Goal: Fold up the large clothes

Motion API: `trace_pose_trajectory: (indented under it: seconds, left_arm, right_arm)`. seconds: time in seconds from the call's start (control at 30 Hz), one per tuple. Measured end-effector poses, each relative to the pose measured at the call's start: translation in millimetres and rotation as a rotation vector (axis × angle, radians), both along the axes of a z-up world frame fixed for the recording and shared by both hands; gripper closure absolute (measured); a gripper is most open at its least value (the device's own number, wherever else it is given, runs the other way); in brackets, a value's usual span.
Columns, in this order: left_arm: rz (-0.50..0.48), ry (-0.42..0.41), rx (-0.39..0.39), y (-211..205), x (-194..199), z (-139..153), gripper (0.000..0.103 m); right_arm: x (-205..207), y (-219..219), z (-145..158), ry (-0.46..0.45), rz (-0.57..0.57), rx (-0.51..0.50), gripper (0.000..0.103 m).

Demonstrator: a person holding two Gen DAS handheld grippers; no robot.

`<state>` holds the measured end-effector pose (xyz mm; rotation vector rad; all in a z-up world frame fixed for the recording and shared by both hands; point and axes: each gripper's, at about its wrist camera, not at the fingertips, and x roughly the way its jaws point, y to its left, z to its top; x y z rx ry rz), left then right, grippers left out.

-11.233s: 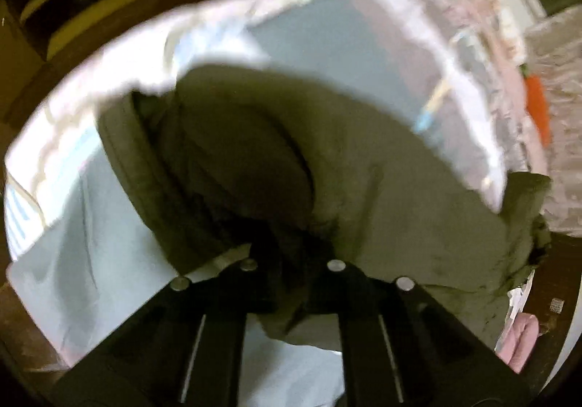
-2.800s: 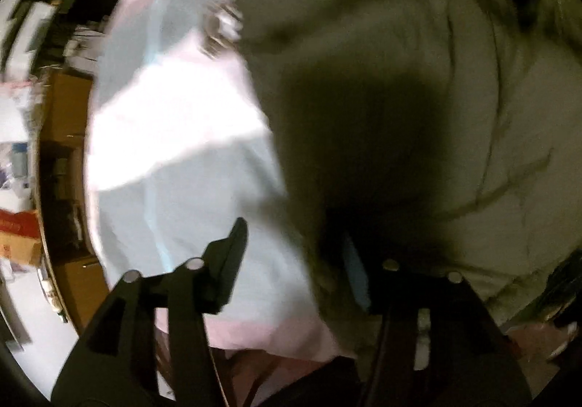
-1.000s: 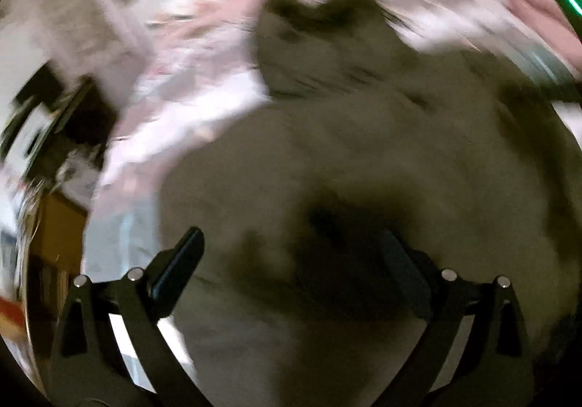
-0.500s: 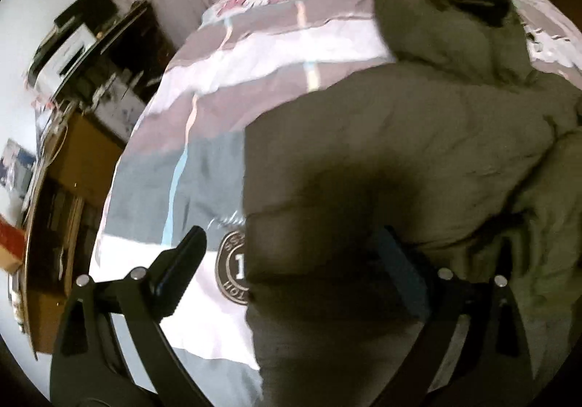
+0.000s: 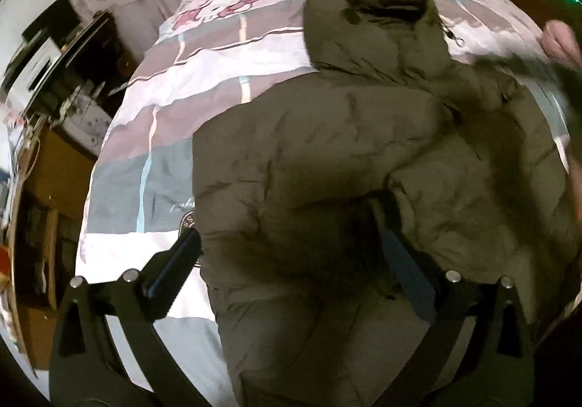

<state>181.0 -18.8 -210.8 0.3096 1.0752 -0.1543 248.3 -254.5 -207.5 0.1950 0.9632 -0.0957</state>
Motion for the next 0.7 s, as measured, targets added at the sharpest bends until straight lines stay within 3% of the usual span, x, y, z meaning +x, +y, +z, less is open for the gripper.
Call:
trace_pose_trajectory:
  seconds: [0.13,0.3,0.37,0.4,0.43,0.47,0.53,0.63,0.7]
  left_arm:
    - [-0.004,0.039,0.013,4,-3,-9,0.002]
    - [0.062,0.102,0.033,21,8,-27,0.002]
    - [0.103,0.141,0.024,28,18,-38,0.002]
    - [0.113,0.153,0.02,30,21,-41,0.002]
    - [0.124,0.167,0.019,32,26,-46,0.002]
    - [0.128,0.175,0.025,33,29,-51,0.002]
    - [0.135,0.18,0.057,32,36,-59,0.002]
    - [0.168,0.195,0.056,34,41,-63,0.002]
    - [0.162,0.196,0.047,34,37,-61,0.002]
  right_arm:
    - [96,-23,2,0.038,-0.145,-0.238,0.009]
    - [206,-44,-13,0.115,-0.23,-0.295,0.009]
    - [234,-40,-38,0.207,-0.257,-0.47,0.011]
    - [245,-36,-54,0.263,-0.24,-0.563,0.022]
    - [252,-33,-69,0.314,-0.214,-0.604,0.08]
    - [256,-35,-78,0.345,-0.208,-0.606,0.098]
    - [245,-44,-76,0.287,-0.273,-0.546,0.099]
    - [214,-54,-39,0.122,-0.315,-0.404,0.1]
    - [182,-55,-10,0.022,-0.293,-0.257,0.1]
